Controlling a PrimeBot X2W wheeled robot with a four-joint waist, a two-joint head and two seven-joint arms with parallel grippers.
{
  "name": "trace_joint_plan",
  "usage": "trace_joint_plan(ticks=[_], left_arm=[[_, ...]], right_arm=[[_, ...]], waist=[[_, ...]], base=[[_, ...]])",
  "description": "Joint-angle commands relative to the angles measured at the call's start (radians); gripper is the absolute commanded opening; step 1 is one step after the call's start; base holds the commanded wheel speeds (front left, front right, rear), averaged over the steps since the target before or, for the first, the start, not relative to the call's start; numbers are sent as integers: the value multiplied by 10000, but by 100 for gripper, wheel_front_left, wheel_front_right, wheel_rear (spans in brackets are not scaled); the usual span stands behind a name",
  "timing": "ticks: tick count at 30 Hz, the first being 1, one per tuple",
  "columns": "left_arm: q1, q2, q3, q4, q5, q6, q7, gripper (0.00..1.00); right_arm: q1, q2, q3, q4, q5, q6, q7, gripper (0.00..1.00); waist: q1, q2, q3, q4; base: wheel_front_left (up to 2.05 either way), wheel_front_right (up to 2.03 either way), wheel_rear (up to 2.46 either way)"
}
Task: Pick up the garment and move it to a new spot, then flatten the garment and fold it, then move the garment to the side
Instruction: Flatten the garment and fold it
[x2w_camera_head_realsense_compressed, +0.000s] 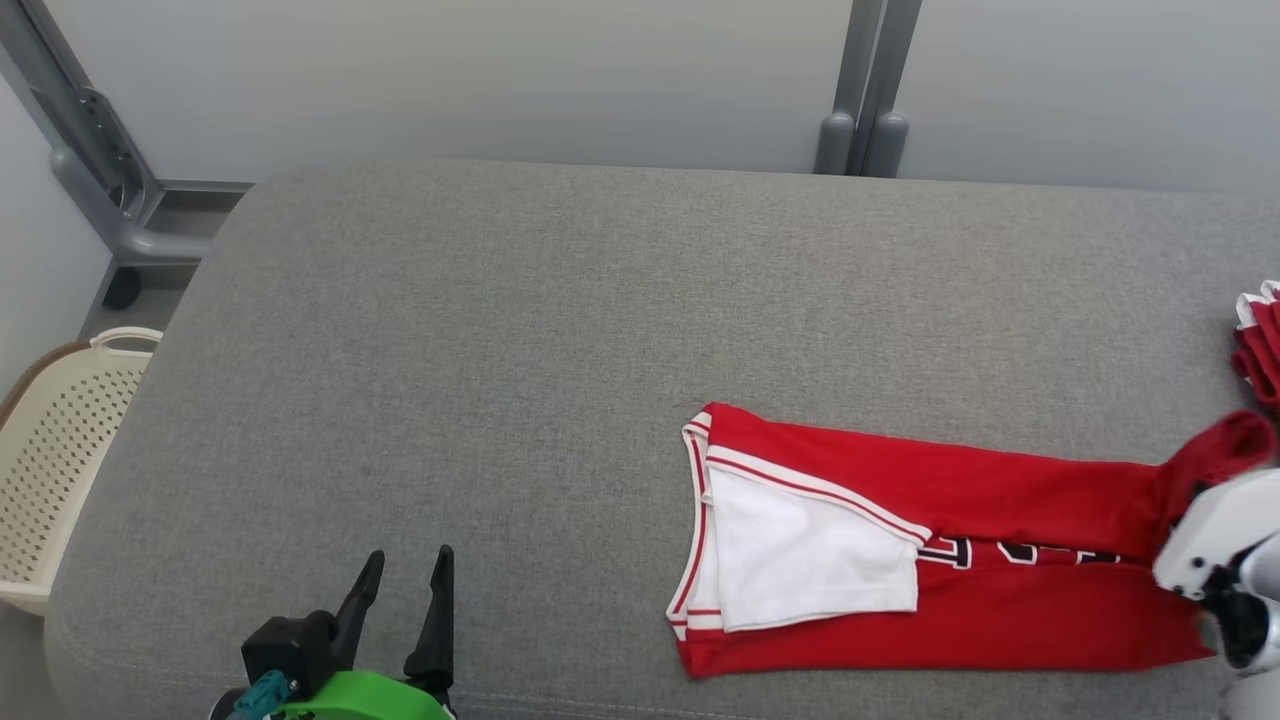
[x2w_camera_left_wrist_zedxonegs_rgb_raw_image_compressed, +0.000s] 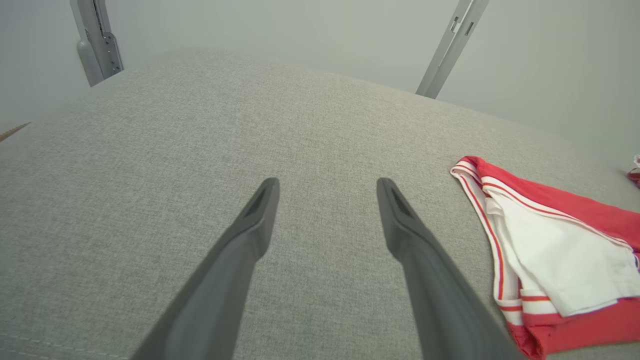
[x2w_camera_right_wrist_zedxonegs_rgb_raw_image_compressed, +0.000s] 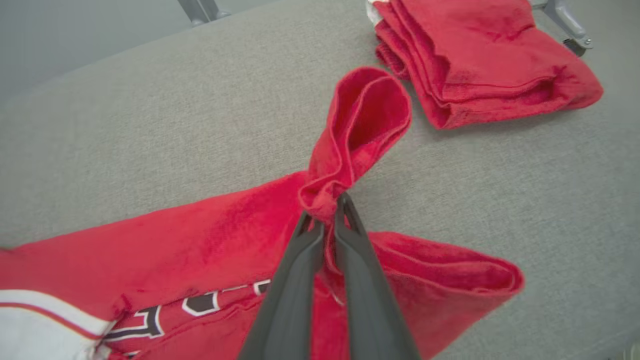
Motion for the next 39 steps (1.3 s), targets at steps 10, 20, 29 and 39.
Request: trace_joint_plan(ticks=[10,20,29,39], left_arm=[[-201,53,107,-39,-2,-29,-46,100],[-220,40,-95,20,-8,-32,-46,100],[-248,38,-181,48,-28,-32,-47,100],[-285,-5,-345,170,-130,-33,-47,100]], right_arm=[[121,-30,4269,386,2430,-10,395,0],[-830,-18,6727,1922,3863,-9,-426,0],[-1793,-22,7976,3501,4691,-9,-1259,0],[-2704,-19,9095,4977,5539,-9,-1969,0]], waist=[[0,0,19,-2],[0,0,28,323],[0,0,74,556],[0,0,66,766]], base=[[0,0,0],[0,0,0],[0,0,0],[0,0,0]])
